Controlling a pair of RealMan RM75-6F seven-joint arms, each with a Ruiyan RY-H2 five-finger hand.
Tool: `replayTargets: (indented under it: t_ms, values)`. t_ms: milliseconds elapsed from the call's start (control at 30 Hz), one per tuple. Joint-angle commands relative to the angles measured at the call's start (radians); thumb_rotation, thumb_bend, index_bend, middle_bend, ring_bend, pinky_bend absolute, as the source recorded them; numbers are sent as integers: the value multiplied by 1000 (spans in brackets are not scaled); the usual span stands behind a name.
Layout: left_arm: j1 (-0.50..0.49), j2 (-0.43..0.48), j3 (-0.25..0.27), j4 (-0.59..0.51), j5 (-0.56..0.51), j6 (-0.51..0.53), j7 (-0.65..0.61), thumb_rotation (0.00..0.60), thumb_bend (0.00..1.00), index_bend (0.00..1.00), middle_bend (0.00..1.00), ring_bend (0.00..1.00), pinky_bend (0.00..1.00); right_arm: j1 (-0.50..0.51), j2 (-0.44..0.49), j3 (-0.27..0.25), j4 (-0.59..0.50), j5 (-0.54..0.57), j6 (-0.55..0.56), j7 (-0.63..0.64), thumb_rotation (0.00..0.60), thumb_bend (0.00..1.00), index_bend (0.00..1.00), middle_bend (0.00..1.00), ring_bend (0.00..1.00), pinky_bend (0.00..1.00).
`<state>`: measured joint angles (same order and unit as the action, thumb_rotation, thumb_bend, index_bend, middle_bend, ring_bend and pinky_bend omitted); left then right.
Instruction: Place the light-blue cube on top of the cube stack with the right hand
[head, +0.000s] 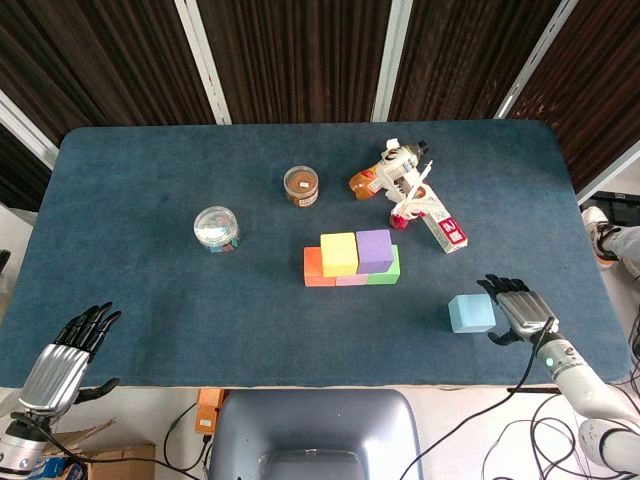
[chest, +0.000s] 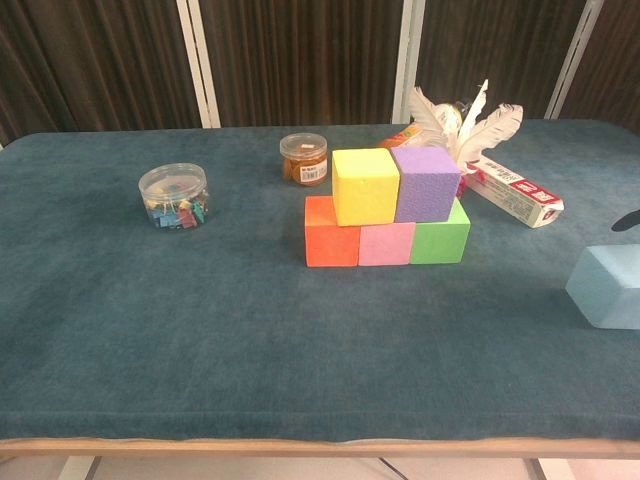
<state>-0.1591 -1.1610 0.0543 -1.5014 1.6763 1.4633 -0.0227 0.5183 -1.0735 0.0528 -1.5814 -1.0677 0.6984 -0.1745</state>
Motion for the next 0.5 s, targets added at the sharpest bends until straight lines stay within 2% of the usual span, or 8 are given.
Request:
replayTargets:
  t_ms: [33,300,500]
  values:
    - [-1,-1,-1,3,-2,-1,-3,600,20,0,0,0,163,3,-4,-4,0,-3,5,-1,600,214,0,0,0,0]
    - [-2,4,-1,-2,-2,-1,-3,600,20,0,0,0,163,5,-38,-14,30,-28,20,18,600,214,12,0,0,0]
    - [0,3,1,-1,0,1,-1,600,20,0,0,0,163,-1,-65,-13,62,-52,42,51,600,214,160,0,0,0]
